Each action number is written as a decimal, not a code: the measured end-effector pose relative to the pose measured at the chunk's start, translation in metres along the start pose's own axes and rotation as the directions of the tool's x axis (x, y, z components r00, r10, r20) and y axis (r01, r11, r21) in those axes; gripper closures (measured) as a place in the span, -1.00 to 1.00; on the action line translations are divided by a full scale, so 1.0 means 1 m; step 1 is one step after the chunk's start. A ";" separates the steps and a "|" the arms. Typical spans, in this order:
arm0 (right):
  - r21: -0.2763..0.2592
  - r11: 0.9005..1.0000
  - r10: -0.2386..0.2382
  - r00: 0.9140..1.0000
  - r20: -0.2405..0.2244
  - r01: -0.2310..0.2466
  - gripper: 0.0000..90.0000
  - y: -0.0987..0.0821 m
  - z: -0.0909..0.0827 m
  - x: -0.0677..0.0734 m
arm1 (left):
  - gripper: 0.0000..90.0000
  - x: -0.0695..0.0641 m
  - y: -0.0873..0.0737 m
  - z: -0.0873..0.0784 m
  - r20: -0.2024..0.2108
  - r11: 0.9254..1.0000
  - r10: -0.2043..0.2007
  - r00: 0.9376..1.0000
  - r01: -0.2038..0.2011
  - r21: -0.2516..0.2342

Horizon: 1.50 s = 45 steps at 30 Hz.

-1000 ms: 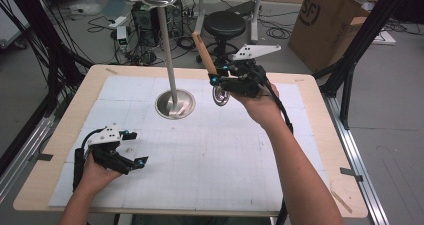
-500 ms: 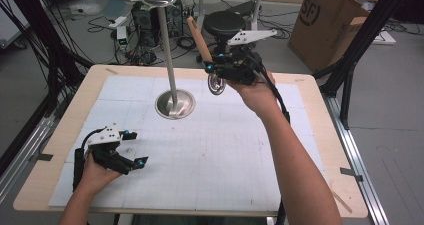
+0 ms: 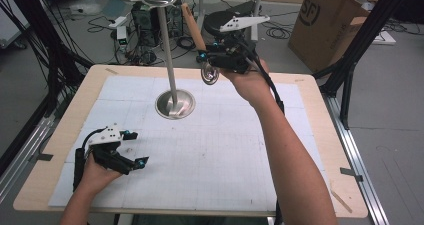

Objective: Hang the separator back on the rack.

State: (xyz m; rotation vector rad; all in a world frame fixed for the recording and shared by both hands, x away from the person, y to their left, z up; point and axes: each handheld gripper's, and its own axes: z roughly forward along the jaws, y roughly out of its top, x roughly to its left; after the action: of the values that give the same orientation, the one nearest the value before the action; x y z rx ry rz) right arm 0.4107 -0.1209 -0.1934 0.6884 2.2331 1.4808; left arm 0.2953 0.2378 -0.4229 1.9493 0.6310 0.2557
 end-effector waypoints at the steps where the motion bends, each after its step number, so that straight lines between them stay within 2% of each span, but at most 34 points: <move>1: -0.001 1.000 -0.004 1.000 -0.001 0.004 0.52 0.001 0.001 -0.001 | -0.96 0.000 0.000 0.000 0.000 1.000 0.000 1.000 0.000 0.000; 8: 0.012 1.000 -0.015 1.000 -0.008 0.015 0.52 0.006 0.009 -0.002 | -0.96 0.000 0.000 0.000 0.002 1.000 -0.001 1.000 0.001 0.000; 20: 0.026 1.000 0.000 1.000 -0.004 0.000 0.52 0.013 0.021 -0.004 | -0.96 0.001 0.000 0.000 -0.001 1.000 0.004 1.000 -0.004 0.003; 45: 0.037 0.999 0.026 0.999 -0.024 -0.025 0.52 0.009 0.044 -0.009 | -0.96 0.002 -0.001 0.000 0.003 1.000 -0.004 1.000 0.004 -0.001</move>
State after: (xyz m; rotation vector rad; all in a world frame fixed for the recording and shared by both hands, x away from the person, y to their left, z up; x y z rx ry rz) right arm 0.4442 -0.0901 -0.2011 0.7158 2.2836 1.4708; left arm 0.2968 0.2393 -0.4236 1.9468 0.6324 0.2509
